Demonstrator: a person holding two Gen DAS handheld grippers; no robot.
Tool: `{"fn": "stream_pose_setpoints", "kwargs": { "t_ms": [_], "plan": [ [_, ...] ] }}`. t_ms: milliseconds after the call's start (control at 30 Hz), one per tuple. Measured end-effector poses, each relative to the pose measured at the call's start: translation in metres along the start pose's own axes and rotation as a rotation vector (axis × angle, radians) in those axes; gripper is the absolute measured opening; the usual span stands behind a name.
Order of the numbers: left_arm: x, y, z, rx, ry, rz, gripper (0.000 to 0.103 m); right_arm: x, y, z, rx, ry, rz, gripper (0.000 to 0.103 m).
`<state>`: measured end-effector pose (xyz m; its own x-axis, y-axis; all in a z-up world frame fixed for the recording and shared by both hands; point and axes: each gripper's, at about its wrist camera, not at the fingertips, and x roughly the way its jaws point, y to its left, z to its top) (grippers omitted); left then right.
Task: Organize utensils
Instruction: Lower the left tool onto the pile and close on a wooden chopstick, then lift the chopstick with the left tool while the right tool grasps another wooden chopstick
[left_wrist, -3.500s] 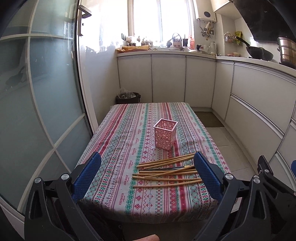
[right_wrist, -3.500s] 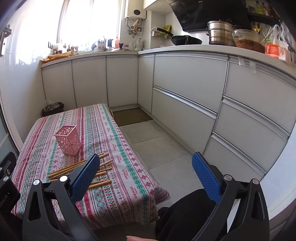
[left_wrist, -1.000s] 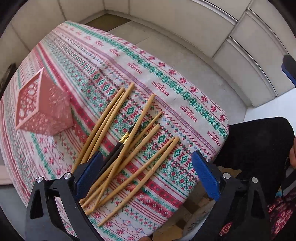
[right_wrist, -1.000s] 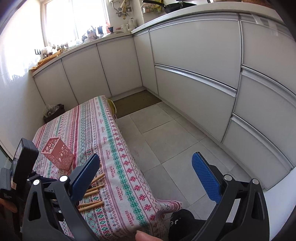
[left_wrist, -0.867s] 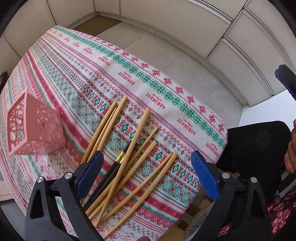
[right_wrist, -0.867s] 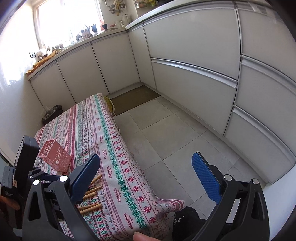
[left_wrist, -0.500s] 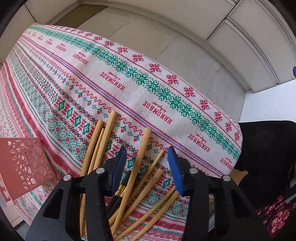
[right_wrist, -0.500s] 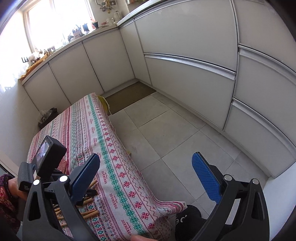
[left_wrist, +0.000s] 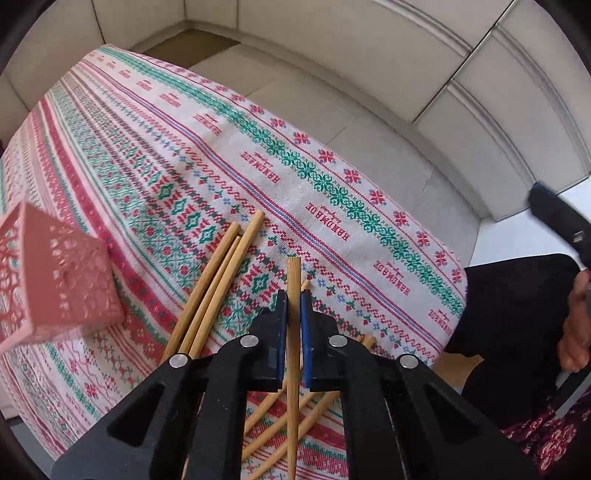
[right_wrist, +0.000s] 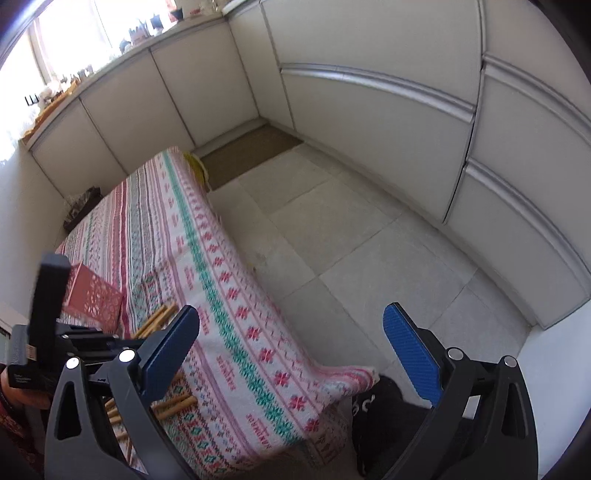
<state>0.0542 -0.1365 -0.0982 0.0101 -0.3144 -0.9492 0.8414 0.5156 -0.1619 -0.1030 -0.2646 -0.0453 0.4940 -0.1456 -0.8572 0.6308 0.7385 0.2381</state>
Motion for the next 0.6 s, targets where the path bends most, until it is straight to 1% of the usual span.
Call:
{"fn": "stream_pose_setpoints", "kwargs": {
  "t_ms": [33, 67, 133, 167, 200, 233, 267, 300, 367, 400, 433, 500, 600],
  "plan": [
    [-0.015, 0.002, -0.009, -0.021, -0.042, -0.011, 0.006, 0.008, 0.004, -0.004, 0.022, 0.071, 0.015, 0.085],
    [-0.031, 0.003, -0.018, -0.043, -0.089, -0.027, 0.006, 0.018, 0.009, -0.008, 0.050, 0.148, 0.045, 0.081],
    [-0.059, 0.002, -0.044, -0.083, -0.184, -0.064, 0.006, 0.037, 0.021, -0.020, 0.109, 0.301, 0.107, 0.070],
    [-0.075, 0.006, -0.057, -0.098, -0.231, -0.082, 0.006, 0.045, 0.028, -0.028, 0.128, 0.365, 0.121, 0.066],
    [-0.085, 0.005, -0.066, -0.110, -0.272, -0.092, 0.006, 0.053, 0.035, -0.035, 0.142, 0.419, 0.124, 0.059],
    [-0.096, 0.004, -0.079, -0.117, -0.311, -0.097, 0.006, 0.058, 0.043, -0.042, 0.154, 0.455, 0.117, 0.054],
    [-0.108, 0.005, -0.090, -0.121, -0.349, -0.105, 0.006, 0.062, 0.049, -0.048, 0.161, 0.483, 0.095, 0.053],
    [-0.116, -0.001, -0.100, -0.125, -0.387, -0.111, 0.006, 0.064, 0.055, -0.053, 0.169, 0.497, 0.075, 0.048],
    [-0.132, -0.003, -0.119, -0.134, -0.464, -0.122, 0.006, 0.068, 0.067, -0.061, 0.179, 0.522, 0.023, 0.046],
    [-0.142, -0.002, -0.129, -0.140, -0.502, -0.131, 0.006, 0.070, 0.072, -0.065, 0.179, 0.534, -0.010, 0.042],
    [-0.151, -0.001, -0.136, -0.144, -0.539, -0.140, 0.006, 0.071, 0.078, -0.068, 0.174, 0.543, -0.037, 0.042],
    [-0.164, -0.001, -0.145, -0.140, -0.601, -0.149, 0.006, 0.072, 0.091, -0.070, 0.166, 0.535, -0.088, 0.042],
    [-0.180, -0.001, -0.157, -0.132, -0.652, -0.158, 0.006, 0.073, 0.105, -0.068, 0.169, 0.499, -0.126, 0.042]
  ]
}}
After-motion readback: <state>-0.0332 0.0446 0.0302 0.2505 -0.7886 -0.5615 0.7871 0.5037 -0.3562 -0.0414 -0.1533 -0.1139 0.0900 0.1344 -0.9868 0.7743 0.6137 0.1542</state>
